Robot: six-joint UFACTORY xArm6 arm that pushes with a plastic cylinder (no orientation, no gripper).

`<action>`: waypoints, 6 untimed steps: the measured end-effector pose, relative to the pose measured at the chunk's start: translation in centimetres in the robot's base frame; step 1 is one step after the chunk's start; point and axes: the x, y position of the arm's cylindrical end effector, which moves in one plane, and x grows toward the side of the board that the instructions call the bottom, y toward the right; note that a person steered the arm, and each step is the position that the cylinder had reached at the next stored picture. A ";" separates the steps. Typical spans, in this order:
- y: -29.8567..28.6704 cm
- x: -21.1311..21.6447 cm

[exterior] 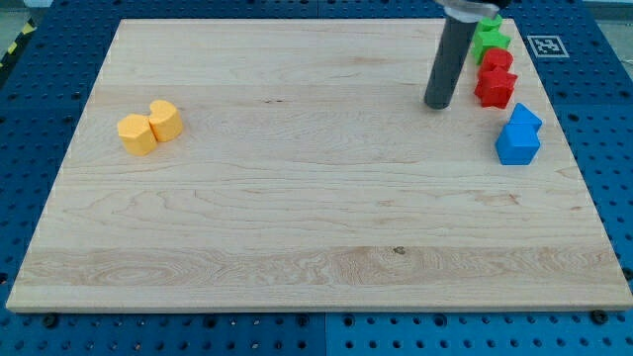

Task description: Push the blue cube along with blue triangle closer to the red star

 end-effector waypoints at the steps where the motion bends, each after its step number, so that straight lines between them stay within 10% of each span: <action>1: 0.0 5.9; 3: 6.0 13.2; 6: 9.6 10.9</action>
